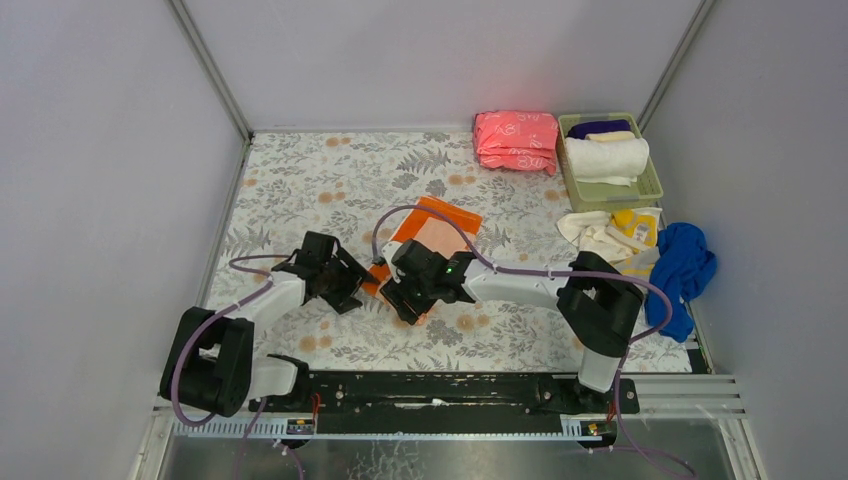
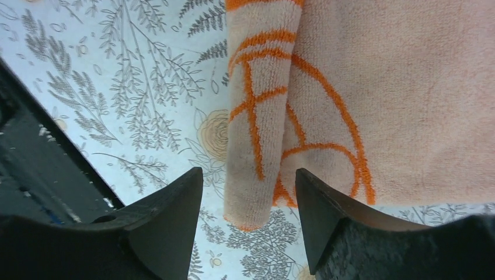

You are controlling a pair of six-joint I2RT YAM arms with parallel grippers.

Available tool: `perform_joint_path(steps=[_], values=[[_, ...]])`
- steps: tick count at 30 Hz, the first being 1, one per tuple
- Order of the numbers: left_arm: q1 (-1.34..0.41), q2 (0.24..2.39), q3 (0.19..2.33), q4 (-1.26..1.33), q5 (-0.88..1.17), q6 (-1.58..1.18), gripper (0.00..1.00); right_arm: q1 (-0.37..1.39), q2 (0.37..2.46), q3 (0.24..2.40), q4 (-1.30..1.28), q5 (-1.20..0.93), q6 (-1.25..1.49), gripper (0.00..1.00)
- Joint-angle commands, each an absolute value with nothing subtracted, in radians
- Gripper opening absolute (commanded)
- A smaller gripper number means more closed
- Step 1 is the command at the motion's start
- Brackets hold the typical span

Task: Roll the towels
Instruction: Roll the towel at the center of the board.

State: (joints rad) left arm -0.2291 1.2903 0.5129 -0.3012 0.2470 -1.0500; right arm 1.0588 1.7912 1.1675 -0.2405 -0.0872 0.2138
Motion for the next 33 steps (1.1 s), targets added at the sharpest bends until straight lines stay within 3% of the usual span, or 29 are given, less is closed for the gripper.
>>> perform_joint_path(steps=[1, 3, 11, 14, 23, 30, 33], values=[[-0.233, 1.362, 0.465, -0.331, 0.135, -1.013, 0.66, 1.076, 1.809, 1.237, -0.278, 0.059, 0.138, 0.65], [-0.233, 1.363, 0.464, -0.332, 0.134, -1.011, 0.66, 1.077, 1.819, 1.245, -0.288, 0.058, 0.133, 0.6], [-0.233, 1.372, 0.468, -0.333, 0.128, -1.008, 0.66, 1.057, 1.854, 1.271, -0.32, -0.064, 0.117, 0.24], [-0.233, 1.378, 0.475, -0.335, 0.126, -1.004, 0.66, 1.023, 1.866, 1.265, -0.321, -0.123, 0.133, 0.19], [-0.232, 1.418, 0.494, -0.342, 0.105, -0.987, 0.66, 0.907, 1.897, 1.217, -0.279, -0.296, 0.142, 0.2], [-0.235, 1.441, 0.503, -0.343, 0.1, -0.979, 0.64, 0.905, 1.904, 1.234, -0.323, -0.169, 0.123, 0.29], [-0.238, 1.449, 0.509, -0.349, 0.101, -0.974, 0.63, 0.937, 1.834, 1.238, -0.346, -0.081, 0.094, 0.38]])
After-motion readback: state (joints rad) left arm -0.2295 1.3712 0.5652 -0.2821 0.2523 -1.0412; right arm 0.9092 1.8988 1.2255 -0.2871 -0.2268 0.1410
